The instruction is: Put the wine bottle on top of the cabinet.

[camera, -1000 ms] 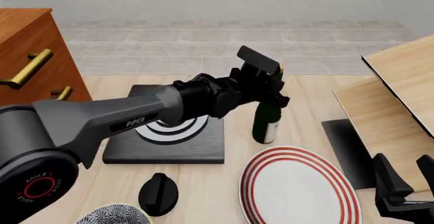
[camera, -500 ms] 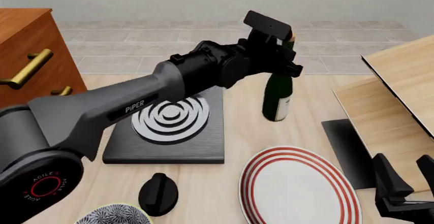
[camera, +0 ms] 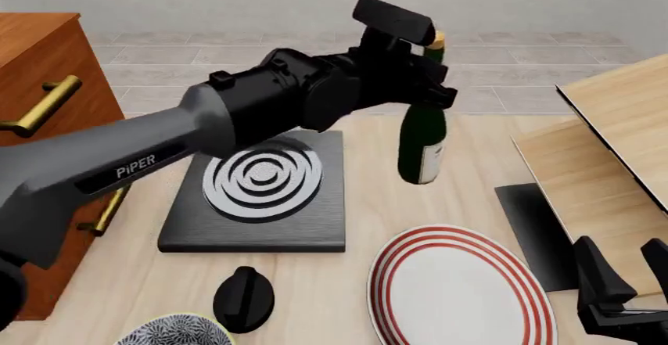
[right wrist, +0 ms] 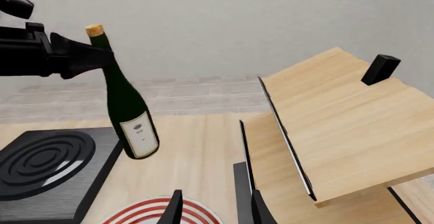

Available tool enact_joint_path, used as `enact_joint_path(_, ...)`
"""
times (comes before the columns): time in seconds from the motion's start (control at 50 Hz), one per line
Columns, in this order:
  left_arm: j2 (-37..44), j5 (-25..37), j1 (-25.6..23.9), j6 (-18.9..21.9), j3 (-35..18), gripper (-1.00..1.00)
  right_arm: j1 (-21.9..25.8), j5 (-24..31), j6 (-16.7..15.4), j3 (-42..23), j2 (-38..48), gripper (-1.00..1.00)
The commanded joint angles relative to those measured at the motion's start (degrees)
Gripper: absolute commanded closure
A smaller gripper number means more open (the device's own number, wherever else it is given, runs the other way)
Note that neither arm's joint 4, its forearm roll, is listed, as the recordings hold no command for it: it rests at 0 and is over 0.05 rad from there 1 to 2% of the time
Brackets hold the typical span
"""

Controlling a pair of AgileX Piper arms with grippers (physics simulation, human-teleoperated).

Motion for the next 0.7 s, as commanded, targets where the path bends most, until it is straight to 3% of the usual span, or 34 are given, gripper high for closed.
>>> enact_joint_path(0.02, -9.38, -6.81, 0.31, -2.86, 13.82, 1.0, 0.0, 0.01, -0.01, 0.0, -0.02, -1.0)
enact_joint_path(0.22, -13.01, -8.94, 0.3, -1.53, 19.52, 1.0, 0.0, -0.01, 0.0, 0.0, 0.02, -1.0)
enact_joint_path(0.7, -19.97, -11.38, -0.06, -1.03, 27.58, 1.0, 0.01, 0.0, 0.0, 0.0, 0.01, -1.0)
